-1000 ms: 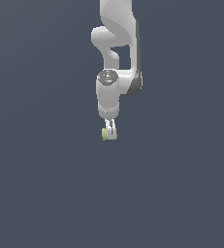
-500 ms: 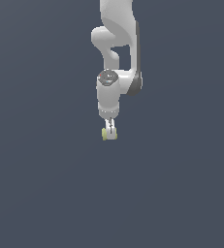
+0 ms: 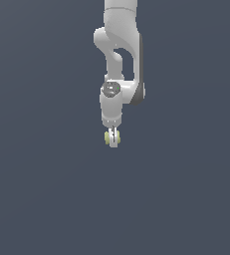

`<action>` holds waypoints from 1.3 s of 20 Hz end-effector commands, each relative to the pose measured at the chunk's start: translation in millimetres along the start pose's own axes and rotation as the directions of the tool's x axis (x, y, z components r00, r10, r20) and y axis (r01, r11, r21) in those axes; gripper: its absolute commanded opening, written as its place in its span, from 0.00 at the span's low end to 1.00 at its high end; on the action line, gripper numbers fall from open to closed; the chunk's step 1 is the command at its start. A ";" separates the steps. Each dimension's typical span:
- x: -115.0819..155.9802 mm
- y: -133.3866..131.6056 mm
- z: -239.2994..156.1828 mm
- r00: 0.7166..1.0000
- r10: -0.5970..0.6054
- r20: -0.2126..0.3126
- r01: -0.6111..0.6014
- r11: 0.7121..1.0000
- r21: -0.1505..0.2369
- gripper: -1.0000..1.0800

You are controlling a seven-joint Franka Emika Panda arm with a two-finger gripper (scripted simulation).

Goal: Pick up the object and move it to a goal position.

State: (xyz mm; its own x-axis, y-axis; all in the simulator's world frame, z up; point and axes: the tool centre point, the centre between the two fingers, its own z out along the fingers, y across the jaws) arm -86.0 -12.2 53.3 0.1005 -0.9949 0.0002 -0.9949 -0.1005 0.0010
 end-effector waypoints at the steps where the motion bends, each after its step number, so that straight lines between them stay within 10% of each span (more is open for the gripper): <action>1: -0.2 -0.3 8.6 1.000 0.001 0.000 -0.001 1.000 0.001 0.96; 5: -0.2 -0.5 13.2 1.000 0.001 0.000 -0.001 1.000 0.001 0.96; 6: -0.2 -0.5 13.2 1.000 0.001 0.000 -0.001 1.000 0.001 0.00; 26: 17.1 -8.9 -12.2 1.000 0.002 0.000 -0.002 1.000 0.002 0.00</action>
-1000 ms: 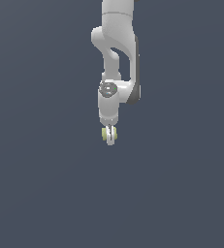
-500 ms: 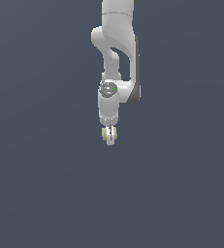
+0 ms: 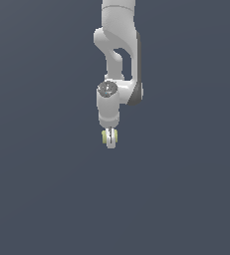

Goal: Pick up the object and move it to a goal position.

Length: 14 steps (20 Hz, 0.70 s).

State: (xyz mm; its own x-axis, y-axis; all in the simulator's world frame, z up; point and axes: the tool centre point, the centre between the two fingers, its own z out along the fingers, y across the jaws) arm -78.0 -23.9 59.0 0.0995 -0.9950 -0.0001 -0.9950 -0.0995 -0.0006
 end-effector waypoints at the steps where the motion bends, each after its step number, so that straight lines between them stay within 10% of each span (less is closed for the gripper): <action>1: 8.2 -3.8 -11.6 1.000 0.001 0.000 -0.001 1.000 0.001 0.00; 14: 78.3 -37.2 -111.8 1.000 0.002 -0.002 -0.002 1.000 0.000 0.00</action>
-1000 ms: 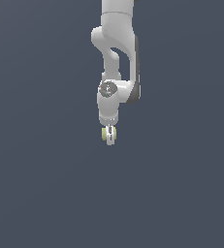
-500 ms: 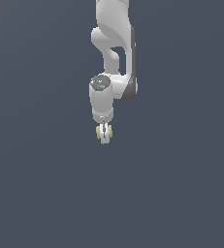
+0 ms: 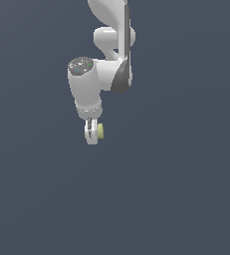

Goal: Pick up the object and move it to a goal position.

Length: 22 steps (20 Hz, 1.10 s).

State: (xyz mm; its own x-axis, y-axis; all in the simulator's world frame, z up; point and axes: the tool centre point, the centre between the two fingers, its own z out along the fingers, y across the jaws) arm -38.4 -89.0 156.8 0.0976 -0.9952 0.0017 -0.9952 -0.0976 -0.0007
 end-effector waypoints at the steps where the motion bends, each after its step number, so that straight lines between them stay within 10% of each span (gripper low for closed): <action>1: 15.8 -7.3 -22.9 1.000 0.000 0.000 0.000 1.000 0.000 0.00; 22: 115.0 -63.0 -165.2 1.000 -0.003 0.001 0.003 1.000 -0.001 0.00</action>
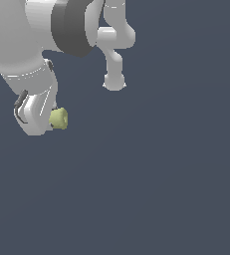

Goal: Pick up the object and move it to a goal position.

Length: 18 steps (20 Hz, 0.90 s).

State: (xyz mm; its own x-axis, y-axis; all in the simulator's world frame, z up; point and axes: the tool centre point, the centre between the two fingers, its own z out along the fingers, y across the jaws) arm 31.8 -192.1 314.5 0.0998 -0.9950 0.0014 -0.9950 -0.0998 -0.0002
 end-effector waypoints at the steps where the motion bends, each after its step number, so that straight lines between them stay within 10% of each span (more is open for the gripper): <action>1: 8.6 -5.1 -12.4 1.000 -0.001 0.000 0.001 1.000 0.000 0.00; 18: 36.3 -23.1 -50.2 1.000 -0.001 0.001 0.001 1.000 0.000 0.00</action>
State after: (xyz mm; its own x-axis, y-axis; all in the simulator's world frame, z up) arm 57.6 -225.0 363.4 0.1001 -0.9950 0.0001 -0.9950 -0.1001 0.0002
